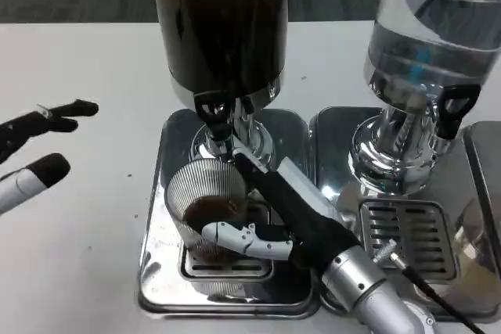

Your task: Grasp the cup under the faucet to collect the drink, then remove the cup.

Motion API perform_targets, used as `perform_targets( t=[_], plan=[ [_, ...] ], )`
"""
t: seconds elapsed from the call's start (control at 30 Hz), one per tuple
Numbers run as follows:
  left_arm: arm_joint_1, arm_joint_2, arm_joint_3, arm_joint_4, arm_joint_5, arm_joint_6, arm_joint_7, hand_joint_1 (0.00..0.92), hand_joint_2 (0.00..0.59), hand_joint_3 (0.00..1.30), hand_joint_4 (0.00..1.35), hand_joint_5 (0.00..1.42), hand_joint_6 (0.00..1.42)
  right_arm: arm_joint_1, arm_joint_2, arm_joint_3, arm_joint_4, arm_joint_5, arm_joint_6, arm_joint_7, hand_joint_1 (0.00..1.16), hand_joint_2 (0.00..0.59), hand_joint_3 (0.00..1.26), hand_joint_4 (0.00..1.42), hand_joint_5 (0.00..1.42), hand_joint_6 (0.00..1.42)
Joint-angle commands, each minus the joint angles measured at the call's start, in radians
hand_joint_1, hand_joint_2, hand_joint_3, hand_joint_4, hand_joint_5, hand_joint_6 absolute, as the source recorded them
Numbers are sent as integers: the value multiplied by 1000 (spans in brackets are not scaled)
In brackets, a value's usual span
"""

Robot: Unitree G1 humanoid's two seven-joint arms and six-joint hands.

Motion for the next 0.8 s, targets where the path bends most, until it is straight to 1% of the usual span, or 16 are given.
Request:
perform_targets(
  t=[0.03, 0.37, 0.47, 0.57, 0.7, 0.8],
  plan=[
    [1, 9, -13, 19, 18, -19, 16, 0, 82, 215, 127, 159, 90, -12, 3, 4, 24, 7, -10, 14, 515, 212, 0, 0, 0, 50],
    [-10, 14, -25, 53, 19, -27, 15, 0, 84, 216, 127, 159, 90, -18, 9, 2, 58, 28, -26, 19, 511, 210, 0, 0, 0, 50],
    [-15, 17, -29, 63, 17, -29, 14, 0, 85, 219, 129, 159, 90, -21, 6, 7, 60, 23, -10, 27, 510, 209, 0, 0, 0, 50],
    [-17, 21, -28, 69, 15, -32, 12, 0, 87, 221, 133, 159, 90, -30, 2, 17, 66, 8, -14, 29, 504, 196, 0, 0, 0, 36],
    [-18, 23, -26, 71, 15, -32, 11, 0, 90, 225, 137, 159, 90, -34, 6, 17, 75, 12, -17, 31, 566, 176, 0, 0, 0, 32],
    [-20, 25, -26, 75, 15, -32, 11, 0, 91, 226, 139, 159, 90, -43, 4, 20, 84, 12, -14, 39, 573, 175, 0, 0, 0, 33]
  ],
)
